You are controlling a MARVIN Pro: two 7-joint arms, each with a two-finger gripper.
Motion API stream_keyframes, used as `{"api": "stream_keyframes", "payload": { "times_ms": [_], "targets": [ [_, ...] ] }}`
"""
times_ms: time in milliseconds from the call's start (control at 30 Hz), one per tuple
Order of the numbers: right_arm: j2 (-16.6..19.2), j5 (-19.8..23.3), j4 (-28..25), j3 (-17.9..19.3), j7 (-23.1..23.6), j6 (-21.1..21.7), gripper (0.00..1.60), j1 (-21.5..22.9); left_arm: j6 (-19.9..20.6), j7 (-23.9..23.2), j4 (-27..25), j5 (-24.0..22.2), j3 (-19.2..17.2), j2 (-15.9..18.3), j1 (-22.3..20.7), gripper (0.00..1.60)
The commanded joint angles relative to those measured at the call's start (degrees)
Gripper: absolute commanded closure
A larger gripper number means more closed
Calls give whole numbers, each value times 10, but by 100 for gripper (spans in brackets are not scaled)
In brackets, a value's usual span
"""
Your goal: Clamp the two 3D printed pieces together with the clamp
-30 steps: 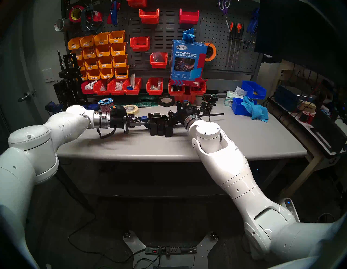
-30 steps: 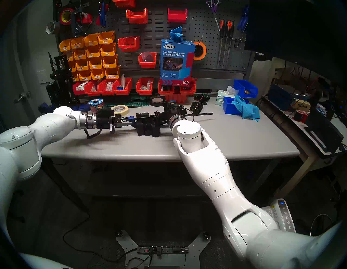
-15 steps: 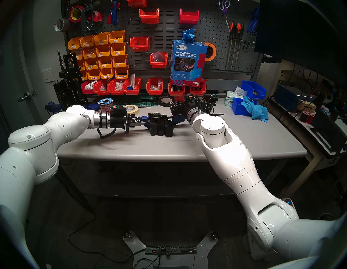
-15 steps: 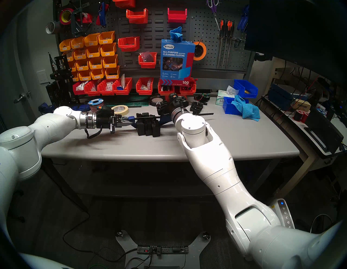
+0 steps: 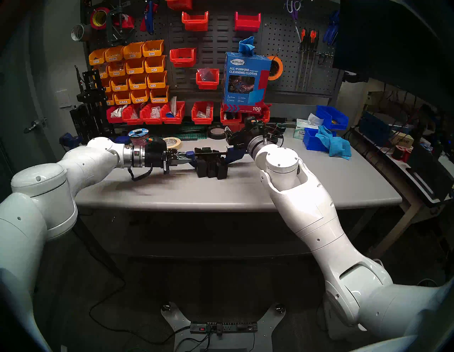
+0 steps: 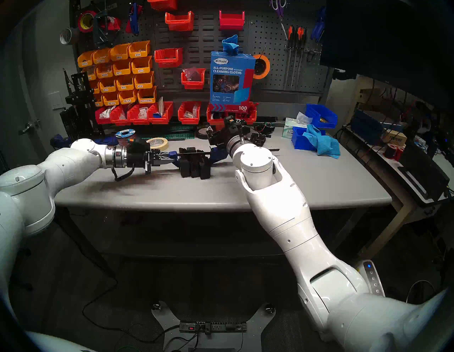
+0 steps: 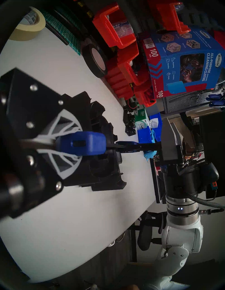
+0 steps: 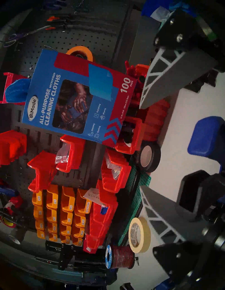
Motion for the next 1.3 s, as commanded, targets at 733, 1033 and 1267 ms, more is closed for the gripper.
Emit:
{"api": "stream_keyframes", "payload": {
  "times_ms": [733,1033,1267],
  "targets": [
    [12,-14,-12,27,-25,-64,0,8,1,-58,0,-5,-1,2,-11,160],
    [13,-13,-19,30,-31,-68,0,1,1,-54,-3,-4,0,3,-11,160],
    [16,-20,-30,40,-54,-75,0,-11,1,-60,2,-5,-1,0,-11,160]
  ]
}}
